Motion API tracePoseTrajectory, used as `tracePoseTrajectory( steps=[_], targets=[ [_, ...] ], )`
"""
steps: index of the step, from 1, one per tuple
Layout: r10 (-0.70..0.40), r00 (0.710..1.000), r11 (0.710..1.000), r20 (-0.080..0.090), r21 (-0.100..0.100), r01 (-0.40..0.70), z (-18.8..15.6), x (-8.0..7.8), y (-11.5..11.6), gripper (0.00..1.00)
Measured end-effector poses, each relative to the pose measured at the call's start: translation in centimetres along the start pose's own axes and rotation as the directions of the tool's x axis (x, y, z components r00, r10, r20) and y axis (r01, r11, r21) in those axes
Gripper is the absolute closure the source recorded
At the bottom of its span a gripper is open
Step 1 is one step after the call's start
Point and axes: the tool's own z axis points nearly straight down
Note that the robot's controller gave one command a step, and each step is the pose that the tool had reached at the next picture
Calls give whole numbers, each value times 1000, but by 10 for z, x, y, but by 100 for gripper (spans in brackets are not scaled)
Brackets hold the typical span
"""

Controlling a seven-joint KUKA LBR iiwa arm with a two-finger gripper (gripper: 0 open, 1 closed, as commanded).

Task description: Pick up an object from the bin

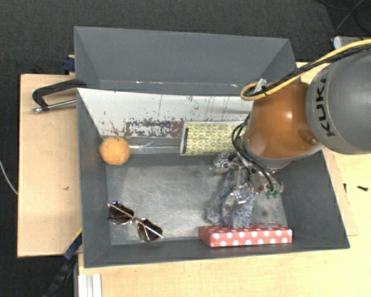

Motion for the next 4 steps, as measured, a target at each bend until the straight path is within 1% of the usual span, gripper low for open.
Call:
tracePoseTrajectory(
  steps=[1, 2, 3, 4],
  targets=[
    [-138, 990, 990, -6, -2, 138, 37, 12, -43, 100],
    [-138, 990, 990, -6, -2, 138, 37, 12, -43, 100],
    [-85, 996, 996, 4, 0, 85, -78, 12, -41, 100],
    [-85, 996, 996, 4, 0, 85, -78, 12, -41, 100]
  ],
)
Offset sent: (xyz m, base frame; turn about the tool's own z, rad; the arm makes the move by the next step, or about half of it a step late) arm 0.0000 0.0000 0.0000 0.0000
